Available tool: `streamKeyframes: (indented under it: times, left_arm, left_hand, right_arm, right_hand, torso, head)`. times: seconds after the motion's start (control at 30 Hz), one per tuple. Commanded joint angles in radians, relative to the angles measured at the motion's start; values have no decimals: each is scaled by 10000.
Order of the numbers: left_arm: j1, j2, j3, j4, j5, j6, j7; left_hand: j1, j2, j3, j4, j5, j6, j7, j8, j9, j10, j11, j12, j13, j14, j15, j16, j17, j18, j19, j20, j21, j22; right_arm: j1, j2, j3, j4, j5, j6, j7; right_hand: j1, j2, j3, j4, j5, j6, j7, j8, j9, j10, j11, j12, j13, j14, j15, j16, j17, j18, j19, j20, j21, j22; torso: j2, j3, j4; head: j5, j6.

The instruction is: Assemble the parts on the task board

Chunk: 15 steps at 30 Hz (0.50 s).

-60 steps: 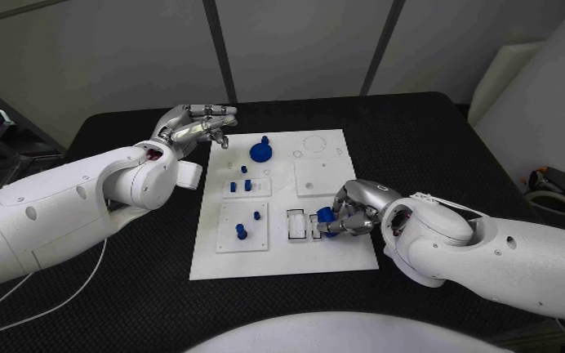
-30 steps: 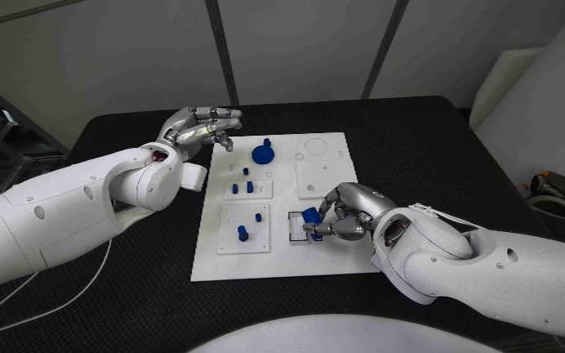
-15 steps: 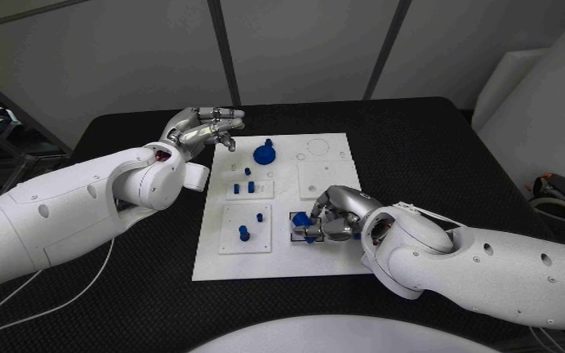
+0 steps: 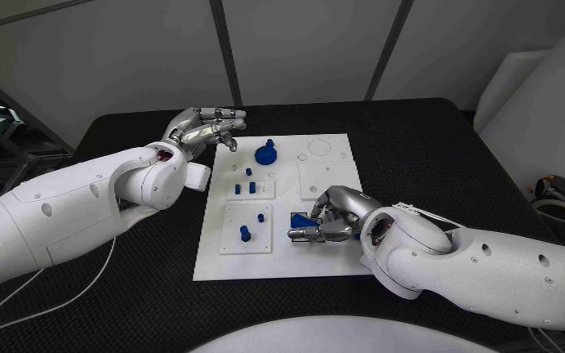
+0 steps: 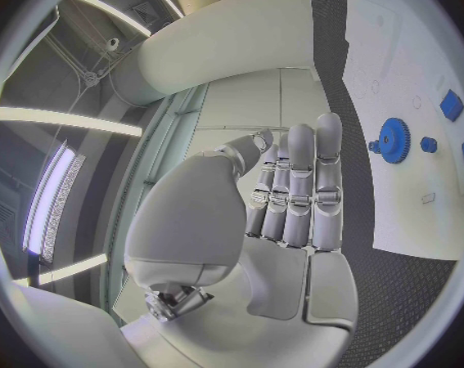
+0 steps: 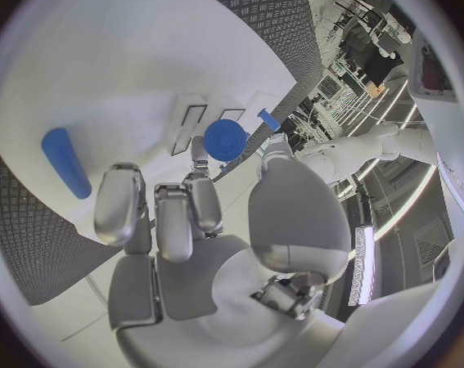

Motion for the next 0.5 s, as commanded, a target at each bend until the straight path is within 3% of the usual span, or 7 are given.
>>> streamKeyframes:
  times: [0.03, 0.1, 0.23, 0.5]
  left_arm:
    - [11, 5, 3, -3, 15, 93, 51]
    - [7, 3, 1, -8, 15, 92, 53]
    - [-9, -4, -4, -13, 15, 95, 55]
    - [-54, -26, -7, -20, 15, 98, 54]
  left_hand:
    - [-56, 76, -37, 6, -28, -23, 78, 61, -9, -76, -22, 69, 13, -76, 0, -1, -8, -102, -50, 13, -25, -9]
    - [-56, 76, -37, 6, -28, -23, 78, 61, -9, -76, -22, 69, 13, -76, 0, -1, -8, -102, -50, 13, -25, -9]
    - [-56, 76, -37, 6, -28, -23, 78, 61, -9, -76, -22, 69, 13, -76, 0, -1, -8, -102, -50, 13, -25, -9]
    - [-56, 76, -37, 6, -28, -23, 78, 61, -9, -76, -22, 69, 13, -76, 0, -1, -8, -102, -50, 13, -25, -9]
  right_arm:
    - [12, -64, 3, 113, -141, -286, 73]
    - [12, -115, 2, 176, -220, -350, 74]
    - [12, -254, 1, 301, -385, -375, 11]
    - [12, -543, -2, 489, -649, 89, -194]
  right_hand:
    - [-128, 19, -73, -11, -33, -62, -10, 62, 16, -71, -14, -37, -6, 757, -22, -32, 1118, -120, -46, -6, -47, -5]
    - [-139, 100, 1, -17, 102, -28, -21, 113, 45, -50, -21, -15, 30, 761, -21, -26, 1136, -121, -38, 0, -41, 9]
    - [119, 308, 188, -28, 873, 71, -70, 262, 127, -19, -58, -2, 76, 767, -47, -20, 1156, -122, -23, -10, -30, 34]
    - [146, 352, 212, -30, 957, 110, -92, 326, 160, -3, -76, 11, 100, 772, -60, -10, 1181, -129, -2, -19, -10, 69]
  torso:
    - [3, 12, -6]
    - [-1, 12, -6]
    - [-6, 18, -17]
    - [1, 5, -12]
  head:
    - [3, 1]
    - [-6, 6]
    - [-21, 18]
    - [-21, 28]
